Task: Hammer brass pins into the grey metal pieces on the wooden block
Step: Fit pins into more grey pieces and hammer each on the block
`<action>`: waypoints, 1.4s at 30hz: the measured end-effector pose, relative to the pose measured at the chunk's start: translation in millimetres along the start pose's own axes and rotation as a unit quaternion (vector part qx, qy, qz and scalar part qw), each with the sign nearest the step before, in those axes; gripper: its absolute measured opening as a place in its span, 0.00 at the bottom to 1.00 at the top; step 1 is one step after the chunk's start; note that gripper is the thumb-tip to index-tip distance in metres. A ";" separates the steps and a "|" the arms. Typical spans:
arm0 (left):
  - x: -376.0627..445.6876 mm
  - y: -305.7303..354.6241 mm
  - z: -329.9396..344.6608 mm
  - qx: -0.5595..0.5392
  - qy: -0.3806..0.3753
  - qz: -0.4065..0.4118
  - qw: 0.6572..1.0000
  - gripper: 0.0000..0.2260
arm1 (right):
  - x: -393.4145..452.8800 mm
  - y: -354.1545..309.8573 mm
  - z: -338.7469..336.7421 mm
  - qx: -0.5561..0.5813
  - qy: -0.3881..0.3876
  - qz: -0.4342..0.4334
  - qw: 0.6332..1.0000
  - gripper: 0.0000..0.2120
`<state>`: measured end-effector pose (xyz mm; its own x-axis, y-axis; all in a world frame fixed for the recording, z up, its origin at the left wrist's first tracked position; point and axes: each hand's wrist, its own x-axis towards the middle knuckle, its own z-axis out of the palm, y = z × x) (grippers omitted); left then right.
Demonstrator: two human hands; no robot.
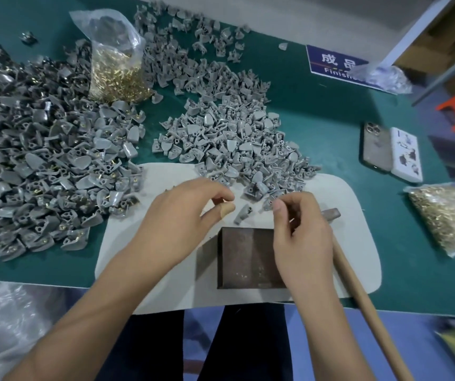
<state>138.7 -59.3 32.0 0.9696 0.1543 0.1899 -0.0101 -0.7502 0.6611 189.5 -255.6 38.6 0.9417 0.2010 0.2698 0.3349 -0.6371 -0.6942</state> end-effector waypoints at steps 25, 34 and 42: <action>-30.1 53.0 11.1 -0.346 -0.015 -0.096 0.933 0.06 | -13.8 -5.7 -13.9 0.004 0.160 -0.035 0.986 0.10; -44.3 51.8 20.8 0.007 0.027 0.023 0.999 0.04 | -47.2 -1.0 -37.4 0.144 0.006 -0.008 0.990 0.08; -47.5 50.5 21.8 -0.003 0.031 -0.009 0.999 0.04 | -46.0 -8.8 -33.4 0.006 -0.071 -0.005 0.997 0.06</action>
<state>97.4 -118.5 40.5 0.9528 0.2076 0.2215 0.0064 -0.7432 0.6690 142.1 -284.1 54.6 0.9334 0.3109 0.1792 0.3429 -0.6256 -0.7007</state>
